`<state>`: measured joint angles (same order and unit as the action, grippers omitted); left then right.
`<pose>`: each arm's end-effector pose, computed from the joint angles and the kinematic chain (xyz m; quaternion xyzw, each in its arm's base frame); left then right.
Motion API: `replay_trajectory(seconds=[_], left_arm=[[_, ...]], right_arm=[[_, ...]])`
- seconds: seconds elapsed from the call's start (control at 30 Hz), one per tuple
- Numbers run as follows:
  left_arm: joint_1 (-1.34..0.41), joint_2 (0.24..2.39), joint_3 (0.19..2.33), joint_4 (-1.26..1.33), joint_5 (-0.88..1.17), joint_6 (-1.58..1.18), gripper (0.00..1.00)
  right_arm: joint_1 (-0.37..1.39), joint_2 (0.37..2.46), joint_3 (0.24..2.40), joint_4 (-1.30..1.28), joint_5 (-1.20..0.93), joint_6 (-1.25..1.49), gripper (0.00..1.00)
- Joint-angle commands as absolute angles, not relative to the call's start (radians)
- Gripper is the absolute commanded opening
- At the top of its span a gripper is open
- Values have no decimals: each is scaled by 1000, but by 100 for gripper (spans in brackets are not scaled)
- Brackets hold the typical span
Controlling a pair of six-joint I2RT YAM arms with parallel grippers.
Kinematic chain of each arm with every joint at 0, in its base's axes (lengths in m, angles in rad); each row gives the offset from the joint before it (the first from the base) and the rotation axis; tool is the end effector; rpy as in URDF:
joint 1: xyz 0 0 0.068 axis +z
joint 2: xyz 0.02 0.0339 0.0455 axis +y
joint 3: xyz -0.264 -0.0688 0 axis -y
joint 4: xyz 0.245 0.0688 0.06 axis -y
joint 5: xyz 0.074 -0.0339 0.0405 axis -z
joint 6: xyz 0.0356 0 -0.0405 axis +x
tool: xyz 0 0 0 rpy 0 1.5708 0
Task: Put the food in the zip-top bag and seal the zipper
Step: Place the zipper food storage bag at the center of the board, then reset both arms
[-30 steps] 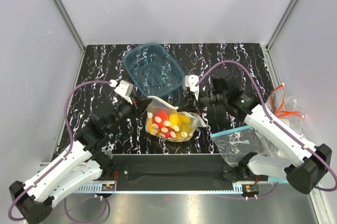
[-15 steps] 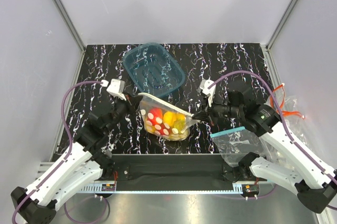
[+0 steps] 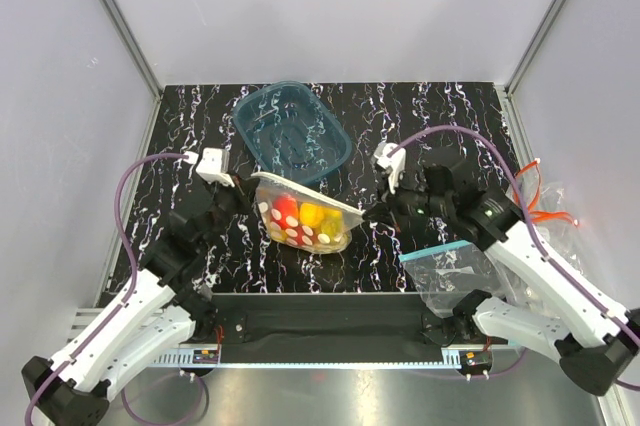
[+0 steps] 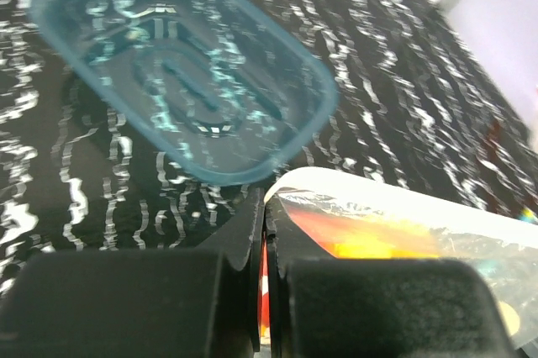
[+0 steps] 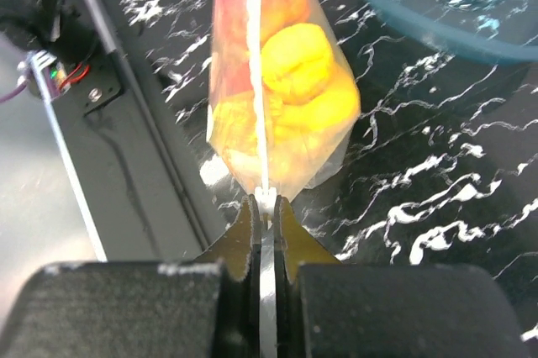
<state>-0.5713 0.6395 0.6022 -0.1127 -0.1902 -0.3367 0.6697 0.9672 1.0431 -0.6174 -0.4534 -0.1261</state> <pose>0.1407 -0.0825 0.3056 0.0268 0.7567 -0.2200 0.6150 0.1477 0.1368 0.3546 -0.4307 0.7391 0.3172 0.4095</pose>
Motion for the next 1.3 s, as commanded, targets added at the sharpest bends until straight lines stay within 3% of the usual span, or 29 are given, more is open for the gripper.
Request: replay_trajectory(seconds=[0.0, 0.27, 0.3, 0.33, 0.37, 0.4, 0.47, 0.53, 0.6, 0.93, 1.27], left_arm=[[-548, 650, 655, -54, -334, -307, 0], [-453, 736, 735, -69, -414, -307, 0], [-431, 753, 750, -69, -401, -317, 5], [-422, 785, 788, -81, -382, -333, 43], [-407, 801, 825, -104, -358, -345, 68], [-405, 816, 862, -135, -312, -353, 84], [-405, 836, 952, -224, -253, -351, 99], [-403, 819, 988, -291, -181, -348, 99], [-405, 801, 1031, -340, -131, -341, 99], [-405, 542, 1010, -532, 96, -301, 99], [-405, 347, 833, -594, 86, -186, 99]], right_arm=[[670, 1049, 1124, -513, -404, -101, 0], [640, 1336, 1311, -360, -178, -52, 0], [632, 1365, 1340, -345, -149, -16, 6], [624, 1415, 1401, -339, -55, 26, 34], [623, 1439, 1438, -342, 36, 79, 61], [621, 1459, 1483, -404, 123, 165, 87], [623, 1476, 1574, -458, 140, 193, 93], [623, 1424, 1540, -443, 196, 259, 100], [623, 1375, 1472, -420, 298, 339, 100], [623, 886, 1087, -344, 340, 406, 100], [623, 603, 979, -625, 452, 523, 100]])
